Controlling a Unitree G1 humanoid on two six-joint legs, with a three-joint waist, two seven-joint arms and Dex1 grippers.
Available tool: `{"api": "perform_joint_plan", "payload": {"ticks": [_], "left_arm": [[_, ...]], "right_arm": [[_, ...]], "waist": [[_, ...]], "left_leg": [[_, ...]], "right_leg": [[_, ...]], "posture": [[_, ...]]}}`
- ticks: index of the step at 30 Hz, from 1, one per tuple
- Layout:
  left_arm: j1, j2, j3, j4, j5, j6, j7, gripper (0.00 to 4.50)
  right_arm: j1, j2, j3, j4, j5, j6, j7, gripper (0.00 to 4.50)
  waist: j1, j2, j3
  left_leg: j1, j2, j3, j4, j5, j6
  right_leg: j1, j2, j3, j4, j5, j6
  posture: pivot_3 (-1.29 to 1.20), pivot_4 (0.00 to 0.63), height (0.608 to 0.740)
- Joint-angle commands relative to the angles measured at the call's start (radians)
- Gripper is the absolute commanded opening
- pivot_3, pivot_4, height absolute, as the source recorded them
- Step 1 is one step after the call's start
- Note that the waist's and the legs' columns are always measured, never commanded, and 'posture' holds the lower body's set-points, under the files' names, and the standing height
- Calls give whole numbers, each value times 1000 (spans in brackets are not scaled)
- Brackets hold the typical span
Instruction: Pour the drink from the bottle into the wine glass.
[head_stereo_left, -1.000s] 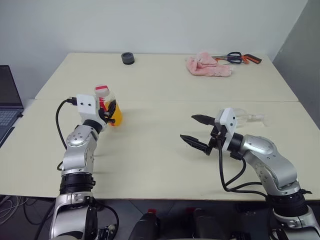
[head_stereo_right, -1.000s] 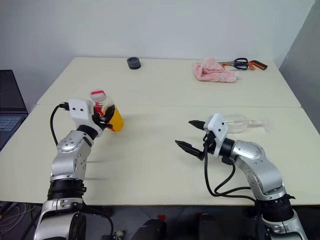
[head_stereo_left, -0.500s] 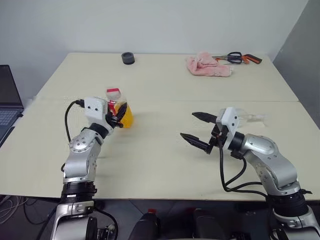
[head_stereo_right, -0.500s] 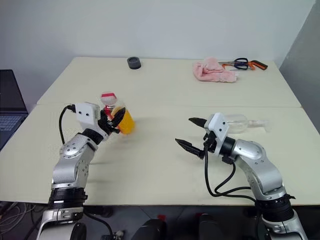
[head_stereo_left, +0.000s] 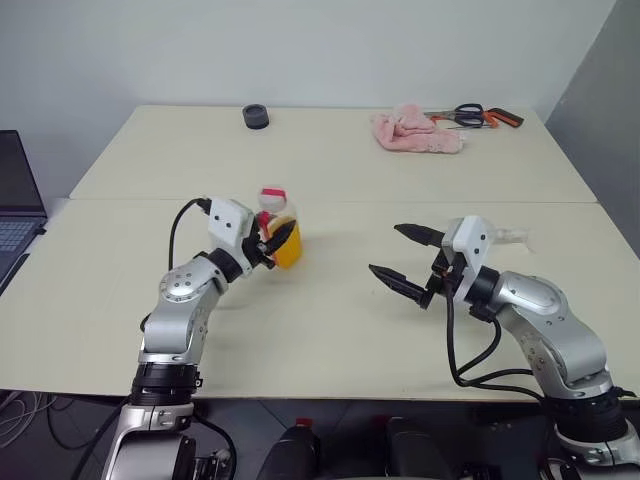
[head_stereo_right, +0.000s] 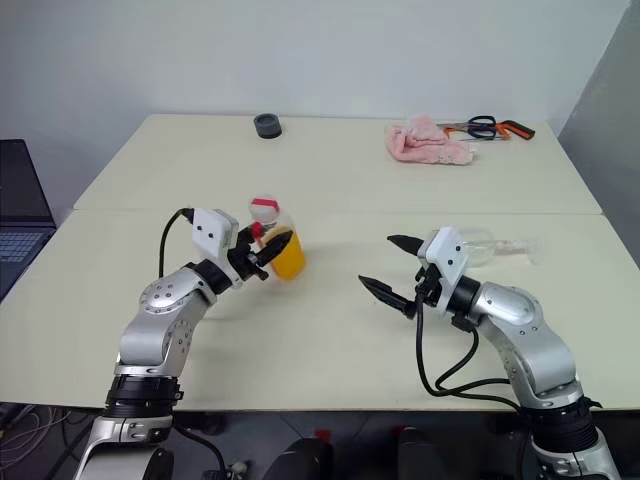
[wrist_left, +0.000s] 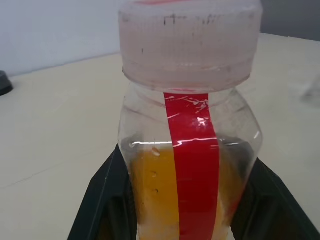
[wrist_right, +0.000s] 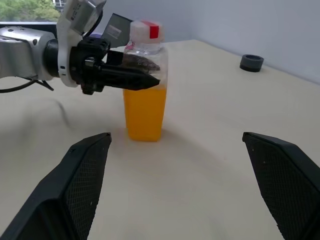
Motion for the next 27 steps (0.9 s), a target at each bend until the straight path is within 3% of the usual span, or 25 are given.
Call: {"api": "perform_joint_plan", "payload": {"ticks": [1,14,27], "left_arm": [[-43,20,-20,-42,-13,-14,-57,1811],[-222,-42,-166,80,-62,-10,-352,1811],[-268,-83,-217,141,-65,4,-484,1808]], "right_arm": [[3,-7,-40,-62,14,15,-28,4500],[-116,-47,-98,-202,212,289,-97,4500],[-179,33,1,-170,138,312,-214,4500]], "waist": [[0,0,0],[-2,0,0],[-5,0,0]], "left_leg": [[0,0,0,0,0,0],[-1,0,0,0,0,0],[-1,0,0,0,0,0]], "right_leg": [[0,0,0,0,0,0],[0,0,0,0,0,0],[0,0,0,0,0,0]], "posture": [[0,150,740],[0,150,740],[0,150,740]]}}
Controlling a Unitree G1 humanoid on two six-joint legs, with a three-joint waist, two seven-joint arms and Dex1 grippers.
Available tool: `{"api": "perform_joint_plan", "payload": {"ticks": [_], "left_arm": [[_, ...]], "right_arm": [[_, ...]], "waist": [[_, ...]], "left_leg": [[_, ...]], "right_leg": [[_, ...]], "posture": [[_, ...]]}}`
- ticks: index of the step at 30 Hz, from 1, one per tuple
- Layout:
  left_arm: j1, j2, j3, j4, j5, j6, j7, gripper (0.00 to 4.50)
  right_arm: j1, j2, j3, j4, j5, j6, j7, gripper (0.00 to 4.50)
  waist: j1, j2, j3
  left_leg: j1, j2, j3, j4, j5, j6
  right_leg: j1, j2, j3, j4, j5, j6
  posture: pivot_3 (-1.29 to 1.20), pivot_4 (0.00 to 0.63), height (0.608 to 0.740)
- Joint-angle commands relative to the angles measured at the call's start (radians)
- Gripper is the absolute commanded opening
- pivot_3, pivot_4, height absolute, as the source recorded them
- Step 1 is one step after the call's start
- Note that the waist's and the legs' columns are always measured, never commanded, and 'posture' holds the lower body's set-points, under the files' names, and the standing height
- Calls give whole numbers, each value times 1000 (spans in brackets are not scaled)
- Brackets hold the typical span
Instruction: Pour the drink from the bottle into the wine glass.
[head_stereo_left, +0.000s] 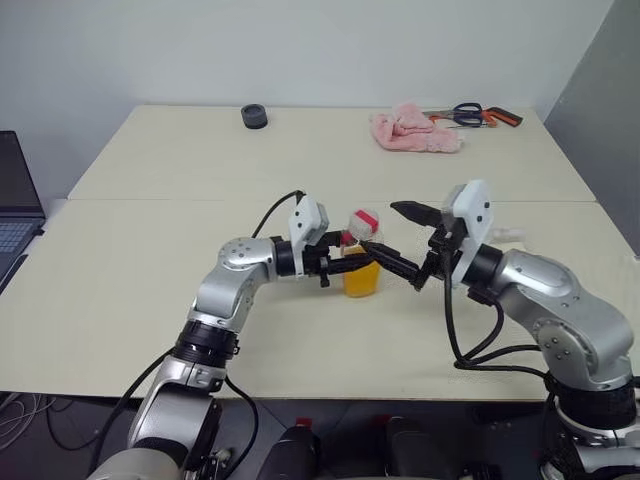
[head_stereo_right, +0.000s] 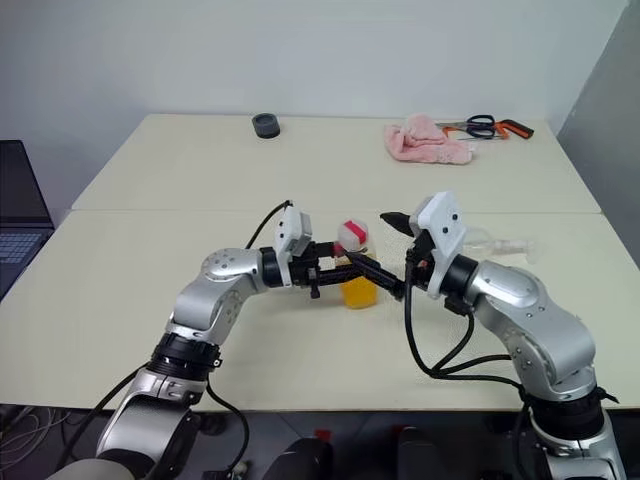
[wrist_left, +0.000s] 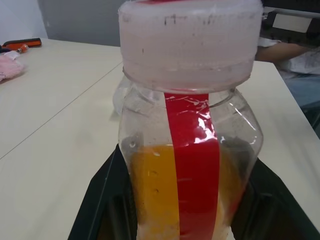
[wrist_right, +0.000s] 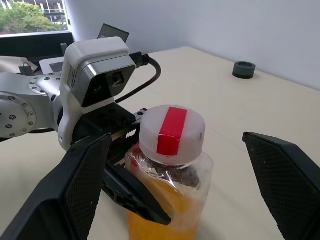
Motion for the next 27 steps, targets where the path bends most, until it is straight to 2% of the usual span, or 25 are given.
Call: {"api": "perform_joint_plan", "payload": {"ticks": [1,14,15,27], "left_arm": [[-35,-14,2,-15,-11,-27,-17,1808],[-22,-15,-6,11,39,-103,-24,1808],[-22,-15,-7,17,46,-115,-24,1808],[-31,-25,0,45,62,-166,-21,1808]], "right_arm": [[-32,24,19,-3,-21,-22,-15,4500],[-65,88,44,36,-42,-32,-6,4500],[-67,89,42,36,-39,-31,-3,4118],[-65,68,64,41,-70,-36,32,4115]], "waist": [[-1,0,0],[-14,0,0],[-16,0,0],[-18,0,0]], "left_leg": [[0,0,0,0,0,0],[0,0,0,0,0,0],[0,0,0,0,0,0],[0,0,0,0,0,0]], "right_leg": [[0,0,0,0,0,0],[0,0,0,0,0,0],[0,0,0,0,0,0],[0,0,0,0,0,0]], "posture": [[0,150,740],[0,150,740],[0,150,740],[0,150,740]]}}
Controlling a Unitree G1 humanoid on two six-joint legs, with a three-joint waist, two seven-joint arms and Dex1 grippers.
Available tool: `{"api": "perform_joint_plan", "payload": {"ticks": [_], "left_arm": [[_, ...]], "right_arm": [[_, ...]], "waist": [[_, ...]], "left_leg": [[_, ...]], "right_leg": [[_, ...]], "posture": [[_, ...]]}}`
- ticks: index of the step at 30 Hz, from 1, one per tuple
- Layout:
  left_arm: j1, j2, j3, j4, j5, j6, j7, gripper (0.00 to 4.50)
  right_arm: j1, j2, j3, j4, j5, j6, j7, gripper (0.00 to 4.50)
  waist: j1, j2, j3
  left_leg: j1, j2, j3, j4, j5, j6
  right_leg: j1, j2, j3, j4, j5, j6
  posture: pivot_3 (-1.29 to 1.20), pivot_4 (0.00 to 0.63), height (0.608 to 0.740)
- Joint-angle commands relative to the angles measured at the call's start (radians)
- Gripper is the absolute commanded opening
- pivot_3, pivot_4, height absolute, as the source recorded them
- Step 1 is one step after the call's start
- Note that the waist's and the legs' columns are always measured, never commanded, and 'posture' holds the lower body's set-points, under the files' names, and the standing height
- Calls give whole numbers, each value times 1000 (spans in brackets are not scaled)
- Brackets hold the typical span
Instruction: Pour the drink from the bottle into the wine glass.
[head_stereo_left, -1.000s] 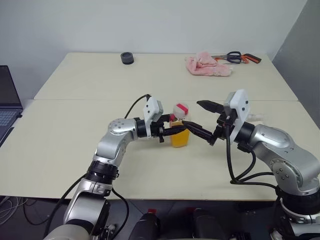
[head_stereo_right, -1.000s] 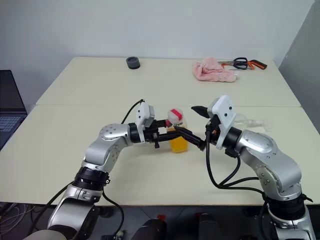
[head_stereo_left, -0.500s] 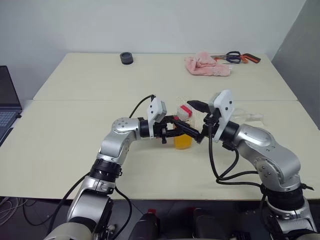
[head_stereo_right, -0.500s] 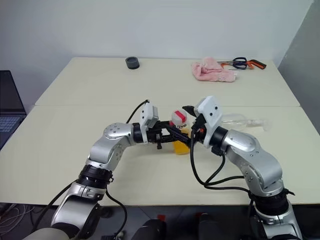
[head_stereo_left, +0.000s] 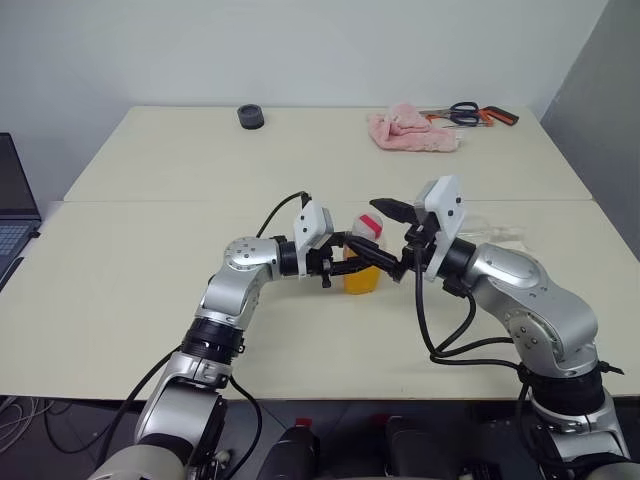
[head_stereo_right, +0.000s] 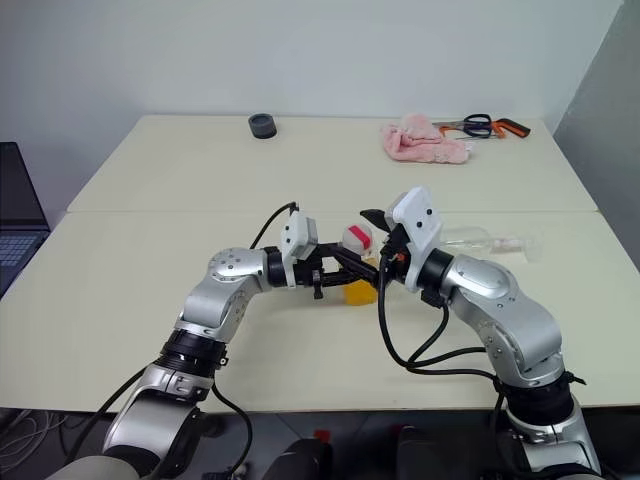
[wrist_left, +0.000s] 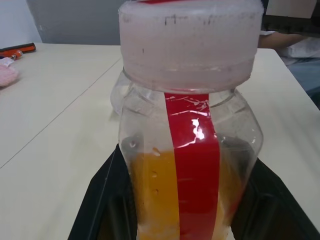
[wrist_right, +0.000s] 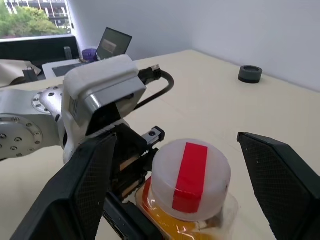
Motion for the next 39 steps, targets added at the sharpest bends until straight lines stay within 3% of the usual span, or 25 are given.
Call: {"api": "perform_joint_plan", "payload": {"ticks": [1,9,12,17,26,34,39], "left_arm": [[-26,-8,7,-27,-4,-38,2,1808],[-25,-9,3,-32,1,-45,0,1808],[-24,-8,3,-38,2,-40,1,1808],[-23,-8,4,-45,2,-36,2,1807],[-32,-11,13,-80,-32,4,-9,1803],[-47,5,9,-140,-69,49,-67,1797],[-57,16,8,-122,-49,21,-80,1797]], "right_arm": [[-12,7,6,-18,-4,-23,6,4115],[-14,23,10,4,-11,-34,2,4115],[-16,31,10,7,-15,-44,3,3537],[-13,32,22,12,-30,-57,14,1855],[-38,8,65,78,-55,-135,119,1849],[-224,-149,124,435,-65,-376,683,1849],[-313,-164,143,610,-129,-480,779,1849]], "waist": [[0,0,0],[0,0,0],[0,0,0],[-1,0,0],[-1,0,0],[-4,0,0],[-4,0,0]], "left_leg": [[0,0,0,0,0,0],[0,0,0,0,0,0],[0,0,0,0,0,0],[0,0,0,0,0,0],[0,0,0,0,0,0],[0,0,1,0,0,0],[0,0,1,0,0,0]], "right_leg": [[0,0,0,0,0,0],[0,0,0,0,0,0],[0,0,0,0,0,0],[0,0,0,0,0,0],[0,0,0,0,0,0],[0,3,0,0,0,0],[0,3,0,0,0,0]], "posture": [[0,150,740],[0,150,740],[0,150,740],[0,150,740],[0,150,740],[0,150,740],[0,150,740]]}}
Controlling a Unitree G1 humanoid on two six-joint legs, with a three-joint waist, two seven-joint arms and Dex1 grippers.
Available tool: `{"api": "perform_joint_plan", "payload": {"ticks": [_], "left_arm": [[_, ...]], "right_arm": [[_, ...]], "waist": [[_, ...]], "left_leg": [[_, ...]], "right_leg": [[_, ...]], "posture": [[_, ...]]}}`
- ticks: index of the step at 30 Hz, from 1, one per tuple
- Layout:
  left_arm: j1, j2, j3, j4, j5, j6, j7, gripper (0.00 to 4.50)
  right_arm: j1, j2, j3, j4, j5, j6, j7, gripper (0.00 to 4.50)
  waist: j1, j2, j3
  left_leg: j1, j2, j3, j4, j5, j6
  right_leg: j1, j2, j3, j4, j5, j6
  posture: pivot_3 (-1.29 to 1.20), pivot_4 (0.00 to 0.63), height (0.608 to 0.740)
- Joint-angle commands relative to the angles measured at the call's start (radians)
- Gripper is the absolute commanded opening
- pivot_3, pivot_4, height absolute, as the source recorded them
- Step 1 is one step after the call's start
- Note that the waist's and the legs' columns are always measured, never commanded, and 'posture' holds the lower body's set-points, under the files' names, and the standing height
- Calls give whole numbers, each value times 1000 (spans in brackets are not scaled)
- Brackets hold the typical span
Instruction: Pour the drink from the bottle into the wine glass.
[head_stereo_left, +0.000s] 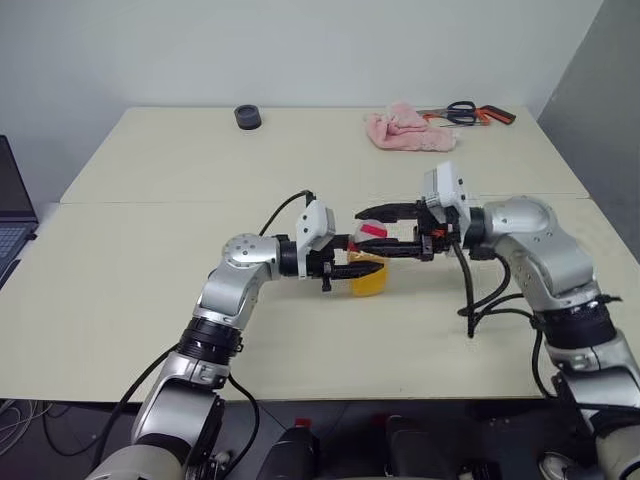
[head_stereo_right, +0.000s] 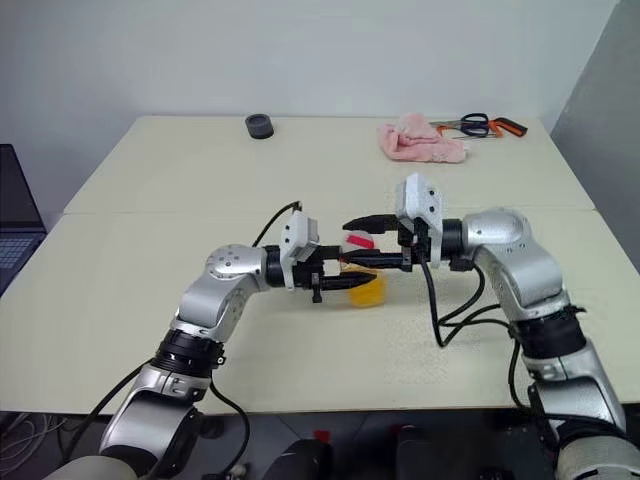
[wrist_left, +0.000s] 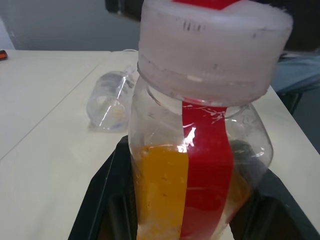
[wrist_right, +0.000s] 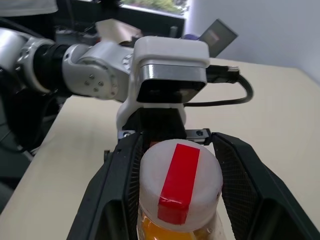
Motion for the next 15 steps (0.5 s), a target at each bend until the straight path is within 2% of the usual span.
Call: {"api": "perform_joint_plan", "payload": {"ticks": [1,3,8,11,15], "left_arm": [[-58,-6,29,-47,-33,-43,-8,1797],[-57,-6,33,-45,-29,-41,1,1796],[-42,-18,39,-40,-29,-30,31,1793],[-41,-32,45,-39,-33,-22,51,1792],[-48,-52,50,-23,-34,-16,79,1789]], "right_arm": [[-13,-13,33,65,-73,-40,44,1849],[-2,-18,17,45,-59,-12,33,1849],[71,0,-110,-44,-18,45,-143,3636],[130,1,-186,-160,22,119,-252,4500],[238,48,-267,-401,73,273,-477,4500]], "waist": [[0,0,0],[1,0,0],[4,0,0],[4,0,0],[5,0,0]], "left_leg": [[0,0,0,0,0,0],[0,0,0,0,0,0],[-2,-1,-1,1,0,0],[-2,-1,-1,1,0,0],[-3,-1,-1,1,0,0]], "right_leg": [[0,0,0,0,0,0],[0,-1,0,0,0,0],[-1,-5,0,0,0,0],[-1,-5,0,0,0,0],[-2,-5,0,0,0,0]], "posture": [[0,150,740],[0,150,740],[0,150,740],[0,150,740],[0,150,740]]}}
